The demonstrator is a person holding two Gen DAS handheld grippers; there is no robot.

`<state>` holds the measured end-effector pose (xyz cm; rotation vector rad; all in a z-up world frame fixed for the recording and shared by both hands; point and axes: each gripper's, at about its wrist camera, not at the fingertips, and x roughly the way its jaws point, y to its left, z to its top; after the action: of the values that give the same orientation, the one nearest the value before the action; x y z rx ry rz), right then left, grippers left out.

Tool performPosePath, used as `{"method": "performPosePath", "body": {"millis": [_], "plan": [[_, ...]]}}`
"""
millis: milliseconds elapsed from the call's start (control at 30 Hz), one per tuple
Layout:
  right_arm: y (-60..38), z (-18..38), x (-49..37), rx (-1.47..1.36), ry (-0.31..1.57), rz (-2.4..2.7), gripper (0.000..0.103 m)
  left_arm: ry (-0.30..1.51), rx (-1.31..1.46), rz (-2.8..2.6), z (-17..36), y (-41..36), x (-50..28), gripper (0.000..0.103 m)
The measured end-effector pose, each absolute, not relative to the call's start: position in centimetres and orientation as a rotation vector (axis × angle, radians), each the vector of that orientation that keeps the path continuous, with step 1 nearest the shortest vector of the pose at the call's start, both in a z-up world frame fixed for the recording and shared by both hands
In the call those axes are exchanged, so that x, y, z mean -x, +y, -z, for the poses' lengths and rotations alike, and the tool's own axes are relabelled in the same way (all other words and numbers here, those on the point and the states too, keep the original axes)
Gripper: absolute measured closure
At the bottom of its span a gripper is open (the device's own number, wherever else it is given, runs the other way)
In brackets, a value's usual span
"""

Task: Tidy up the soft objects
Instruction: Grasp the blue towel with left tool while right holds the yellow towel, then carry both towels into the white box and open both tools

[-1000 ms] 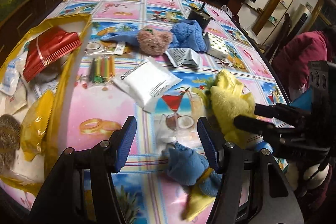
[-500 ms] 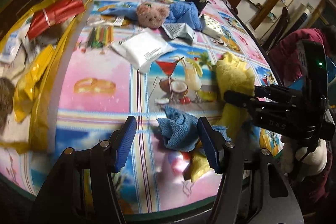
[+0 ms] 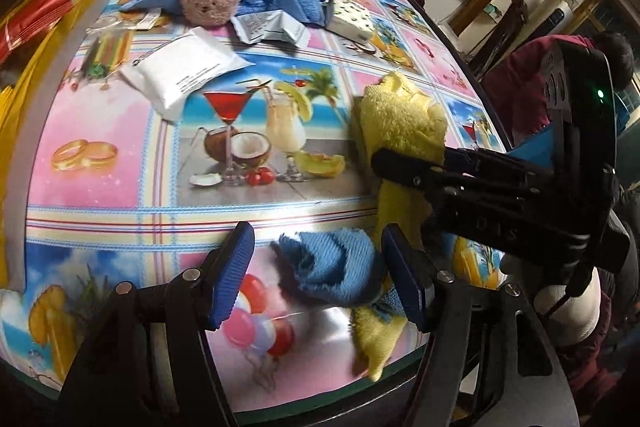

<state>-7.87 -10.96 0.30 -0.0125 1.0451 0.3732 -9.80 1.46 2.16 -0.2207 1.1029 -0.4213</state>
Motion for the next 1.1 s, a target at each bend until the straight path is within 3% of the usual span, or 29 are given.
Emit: {"method": "performPosePath", "body": {"millis": [233,267,300,333,400,733,1100], "plan": [[-12.6,-0.2,7.5,-0.061,1.034,-0.336,0.058,1.056,0.107,0.522,-2.0,-2.8,9.5,0.037],[-12.6,-0.2,7.5,-0.063,1.034,-0.336,0.058,1.044,0.092,0.559,-1.9,-3.5,9.6,0.043],[-12.6,-0.2,7.5,-0.063,1.032,-0.333,0.058,1.031,0.086,0.593,-1.8,-3.9,9.8,0.069],[-12.5,-0.1,7.5,-0.061,1.03,-0.331,0.058,1.025,0.083,0.624,-1.7,-4.3,10.0,0.08],[-12.5,-0.1,7.5,-0.06,1.026,-0.33,0.058,0.997,0.061,0.648,-2.3,-4.4,10.7,0.087],[-12.6,-3.1,8.4,-0.084,0.927,-0.354,0.059,0.945,0.246,0.603,-3.9,1.6,10.1,0.088],[-5.4,-9.5,9.6,0.006,0.789,-0.515,0.06,0.722,0.428,0.34,-9.2,15.7,12.3,0.088]]}}
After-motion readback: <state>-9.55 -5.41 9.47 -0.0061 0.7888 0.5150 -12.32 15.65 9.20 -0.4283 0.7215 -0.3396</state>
